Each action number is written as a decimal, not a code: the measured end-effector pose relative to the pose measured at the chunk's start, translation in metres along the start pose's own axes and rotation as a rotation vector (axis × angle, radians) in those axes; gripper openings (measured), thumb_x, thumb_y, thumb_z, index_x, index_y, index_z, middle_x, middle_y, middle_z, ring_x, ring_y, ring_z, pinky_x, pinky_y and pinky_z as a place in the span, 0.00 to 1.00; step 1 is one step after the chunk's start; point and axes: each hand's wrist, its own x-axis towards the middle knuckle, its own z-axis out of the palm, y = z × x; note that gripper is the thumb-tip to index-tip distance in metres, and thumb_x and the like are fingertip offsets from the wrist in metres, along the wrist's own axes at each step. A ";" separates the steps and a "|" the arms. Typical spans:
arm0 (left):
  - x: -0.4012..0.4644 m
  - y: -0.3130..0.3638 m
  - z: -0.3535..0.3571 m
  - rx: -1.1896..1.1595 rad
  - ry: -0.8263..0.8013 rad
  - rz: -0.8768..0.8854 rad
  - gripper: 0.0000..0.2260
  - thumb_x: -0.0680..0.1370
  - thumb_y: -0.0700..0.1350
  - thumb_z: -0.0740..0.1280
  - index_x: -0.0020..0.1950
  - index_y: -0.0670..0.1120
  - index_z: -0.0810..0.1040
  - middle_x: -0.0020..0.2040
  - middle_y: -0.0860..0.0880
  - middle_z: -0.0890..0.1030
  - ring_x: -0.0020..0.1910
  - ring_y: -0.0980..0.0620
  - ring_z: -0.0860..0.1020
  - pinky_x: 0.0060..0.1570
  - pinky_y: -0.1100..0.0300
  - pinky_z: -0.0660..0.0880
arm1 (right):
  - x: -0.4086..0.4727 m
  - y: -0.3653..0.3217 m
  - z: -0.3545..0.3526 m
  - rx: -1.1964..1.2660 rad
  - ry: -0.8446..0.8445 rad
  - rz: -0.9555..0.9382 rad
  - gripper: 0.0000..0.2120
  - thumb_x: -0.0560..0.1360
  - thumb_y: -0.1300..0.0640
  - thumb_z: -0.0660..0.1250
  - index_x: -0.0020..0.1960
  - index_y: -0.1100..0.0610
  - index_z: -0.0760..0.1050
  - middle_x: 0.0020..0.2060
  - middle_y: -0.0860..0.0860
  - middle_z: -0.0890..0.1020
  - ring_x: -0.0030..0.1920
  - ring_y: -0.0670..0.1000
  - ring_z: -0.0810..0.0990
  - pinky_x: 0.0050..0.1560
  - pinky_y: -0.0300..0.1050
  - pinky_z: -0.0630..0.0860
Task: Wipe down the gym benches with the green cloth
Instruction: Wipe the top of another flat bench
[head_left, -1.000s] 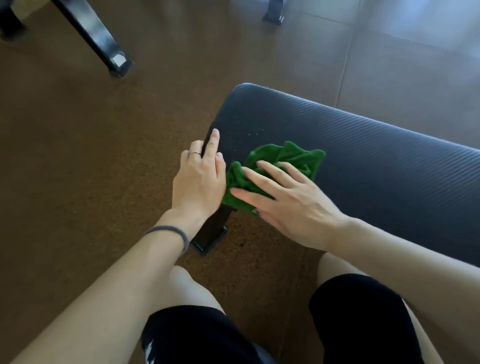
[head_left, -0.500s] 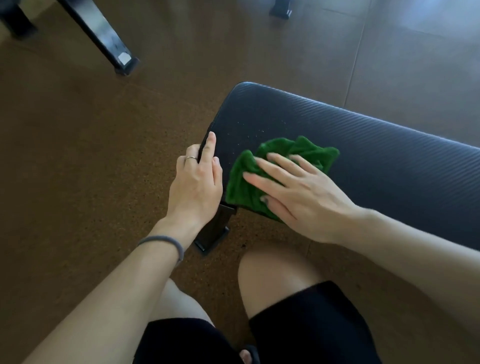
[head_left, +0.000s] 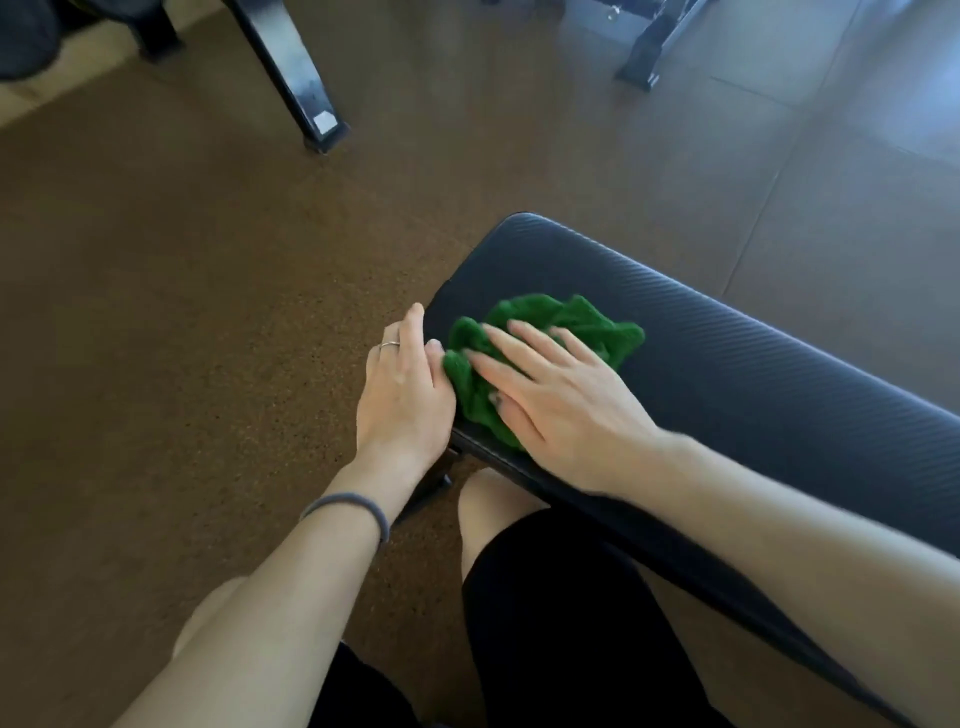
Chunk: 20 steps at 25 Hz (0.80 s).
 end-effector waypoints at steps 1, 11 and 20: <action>0.002 0.003 0.003 -0.029 0.037 -0.030 0.21 0.87 0.47 0.52 0.80 0.47 0.62 0.75 0.46 0.69 0.73 0.45 0.67 0.64 0.52 0.68 | 0.032 0.010 -0.003 -0.007 0.020 -0.023 0.25 0.85 0.46 0.46 0.80 0.49 0.64 0.79 0.50 0.67 0.79 0.56 0.64 0.77 0.57 0.60; 0.000 0.013 0.009 0.105 0.094 -0.113 0.21 0.87 0.51 0.49 0.79 0.47 0.63 0.74 0.45 0.70 0.70 0.45 0.72 0.60 0.49 0.73 | 0.087 0.093 0.003 0.071 0.166 0.353 0.23 0.84 0.43 0.48 0.77 0.45 0.66 0.72 0.53 0.72 0.73 0.57 0.70 0.70 0.56 0.66; 0.001 0.017 0.015 0.206 0.112 -0.124 0.18 0.87 0.48 0.51 0.74 0.43 0.66 0.68 0.40 0.74 0.62 0.42 0.76 0.54 0.52 0.72 | 0.052 0.087 -0.002 -0.024 0.059 0.504 0.26 0.84 0.45 0.48 0.80 0.51 0.60 0.78 0.57 0.65 0.76 0.61 0.64 0.75 0.60 0.58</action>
